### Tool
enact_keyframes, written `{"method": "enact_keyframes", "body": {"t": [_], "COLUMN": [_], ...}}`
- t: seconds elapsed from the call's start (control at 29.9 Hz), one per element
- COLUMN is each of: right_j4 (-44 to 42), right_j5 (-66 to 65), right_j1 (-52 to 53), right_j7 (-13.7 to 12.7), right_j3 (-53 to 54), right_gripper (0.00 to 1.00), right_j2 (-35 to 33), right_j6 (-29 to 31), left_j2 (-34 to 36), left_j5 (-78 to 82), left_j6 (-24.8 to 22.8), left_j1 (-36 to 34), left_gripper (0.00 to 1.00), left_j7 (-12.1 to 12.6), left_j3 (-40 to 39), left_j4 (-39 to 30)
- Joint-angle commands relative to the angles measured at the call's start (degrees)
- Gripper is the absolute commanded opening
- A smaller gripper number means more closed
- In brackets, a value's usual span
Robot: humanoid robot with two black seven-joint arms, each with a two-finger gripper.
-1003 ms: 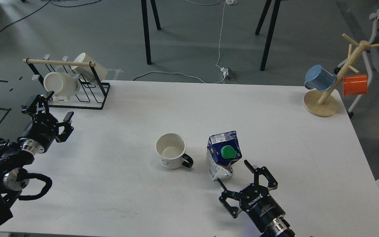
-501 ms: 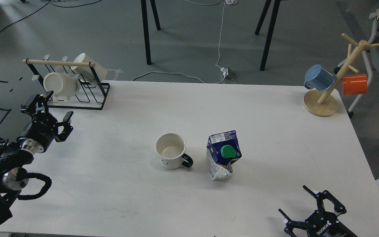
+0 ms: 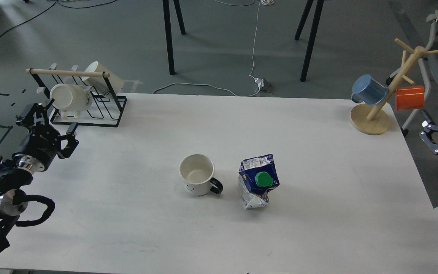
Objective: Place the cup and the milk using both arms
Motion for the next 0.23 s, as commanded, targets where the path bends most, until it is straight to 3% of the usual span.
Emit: {"method": "enact_keyframes", "body": {"t": [0.0, 0.2], "right_j4": [-5.84, -6.47], "right_j5": [-0.04, -0.30], "right_j1": [5.40, 9.53], "right_j7": [0.01, 0.01], "right_j3": [-3.62, -7.23], "right_gripper": [0.97, 0.91], "right_j2": [2.90, 4.13], "right_j6": [-0.01, -0.01], "left_j2": [0.25, 0.07], "left_j5": [-0.07, 0.02], "left_j6": [0.00, 0.00], "left_j1": [0.00, 0.09], "left_gripper": [0.94, 0.94], "left_j7": [0.00, 0.00], "left_j3": [-1.07, -1.33], "left_j4": [0.01, 0.01]}}
